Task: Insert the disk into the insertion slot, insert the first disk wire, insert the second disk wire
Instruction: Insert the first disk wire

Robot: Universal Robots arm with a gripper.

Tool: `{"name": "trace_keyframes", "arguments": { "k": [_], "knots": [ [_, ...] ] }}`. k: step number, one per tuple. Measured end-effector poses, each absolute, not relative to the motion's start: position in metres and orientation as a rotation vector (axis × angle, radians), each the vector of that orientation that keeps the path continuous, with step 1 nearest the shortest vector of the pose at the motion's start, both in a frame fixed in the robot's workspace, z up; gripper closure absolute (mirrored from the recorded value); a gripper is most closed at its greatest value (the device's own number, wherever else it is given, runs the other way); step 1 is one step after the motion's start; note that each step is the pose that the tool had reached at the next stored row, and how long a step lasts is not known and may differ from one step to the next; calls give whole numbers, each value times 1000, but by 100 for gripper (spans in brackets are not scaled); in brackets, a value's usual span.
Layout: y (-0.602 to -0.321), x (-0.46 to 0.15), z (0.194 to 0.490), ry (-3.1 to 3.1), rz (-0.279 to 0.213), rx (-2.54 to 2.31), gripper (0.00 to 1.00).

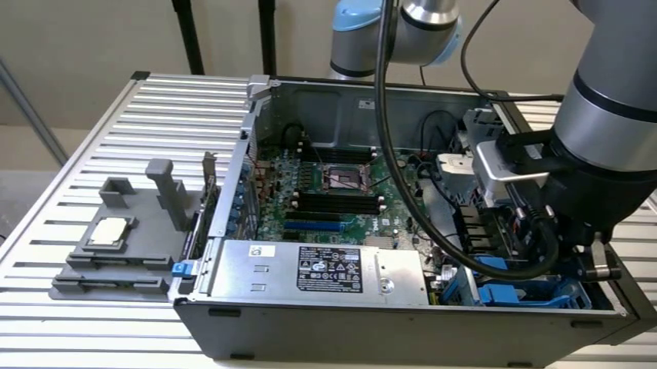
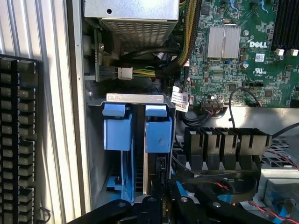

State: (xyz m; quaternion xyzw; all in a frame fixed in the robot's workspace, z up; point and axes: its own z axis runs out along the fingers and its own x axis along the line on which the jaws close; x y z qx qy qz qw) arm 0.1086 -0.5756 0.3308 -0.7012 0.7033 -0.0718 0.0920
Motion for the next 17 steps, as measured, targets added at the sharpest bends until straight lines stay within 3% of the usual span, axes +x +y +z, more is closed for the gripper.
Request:
{"name": "trace_keyframes", "arguments": {
  "k": [9,10,11,17],
  "knots": [
    [-576,108,332,2088,-213,-2082,81],
    [-576,108,335,2088,-213,-2082,81],
    [-576,108,340,2089,-213,-2082,75],
    [-576,108,367,2089,-213,-2083,75]
  ]
}}
